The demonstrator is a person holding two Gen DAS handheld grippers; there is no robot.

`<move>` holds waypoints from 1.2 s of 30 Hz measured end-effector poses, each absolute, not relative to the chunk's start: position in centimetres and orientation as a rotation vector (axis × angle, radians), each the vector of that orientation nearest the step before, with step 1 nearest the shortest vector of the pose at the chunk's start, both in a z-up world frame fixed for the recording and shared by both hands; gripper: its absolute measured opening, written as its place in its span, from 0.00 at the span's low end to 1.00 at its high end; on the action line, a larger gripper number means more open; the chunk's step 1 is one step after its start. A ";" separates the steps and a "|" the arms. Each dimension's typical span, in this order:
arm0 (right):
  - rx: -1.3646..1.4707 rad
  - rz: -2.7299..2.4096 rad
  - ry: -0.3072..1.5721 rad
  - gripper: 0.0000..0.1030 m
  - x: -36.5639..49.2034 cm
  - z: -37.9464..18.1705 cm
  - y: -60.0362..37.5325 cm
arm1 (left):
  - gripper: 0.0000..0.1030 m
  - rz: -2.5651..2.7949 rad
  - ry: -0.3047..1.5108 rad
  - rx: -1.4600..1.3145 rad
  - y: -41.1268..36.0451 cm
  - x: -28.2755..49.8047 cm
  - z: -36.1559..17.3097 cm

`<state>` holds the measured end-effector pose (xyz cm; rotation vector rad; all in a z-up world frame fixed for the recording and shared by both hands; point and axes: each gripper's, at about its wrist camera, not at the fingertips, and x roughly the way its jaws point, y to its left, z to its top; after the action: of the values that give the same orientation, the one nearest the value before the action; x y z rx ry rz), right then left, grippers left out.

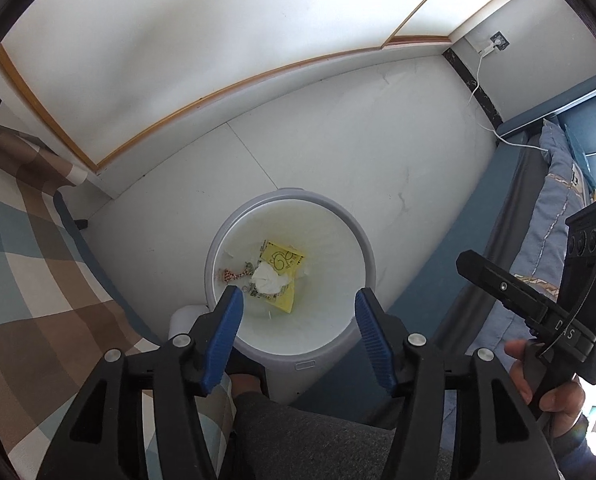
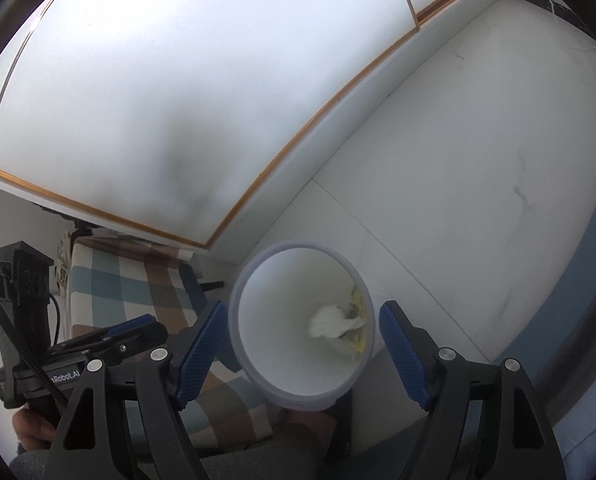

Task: Collect trash
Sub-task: 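Open the left tool over the white bin to drop the tissue, then move both open tools back over the trash on the table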

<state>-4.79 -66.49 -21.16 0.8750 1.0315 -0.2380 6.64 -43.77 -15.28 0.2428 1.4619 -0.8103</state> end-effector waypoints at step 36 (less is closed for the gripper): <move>0.569 -0.030 0.744 0.79 -2.5 0.3 -52.9 | 0.77 -0.515 0.875 0.008 -24.7 5.9 0.4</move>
<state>-2.52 -52.87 0.34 0.5691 0.7442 -0.0295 5.93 -24.72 0.39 0.0075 0.8752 -0.5150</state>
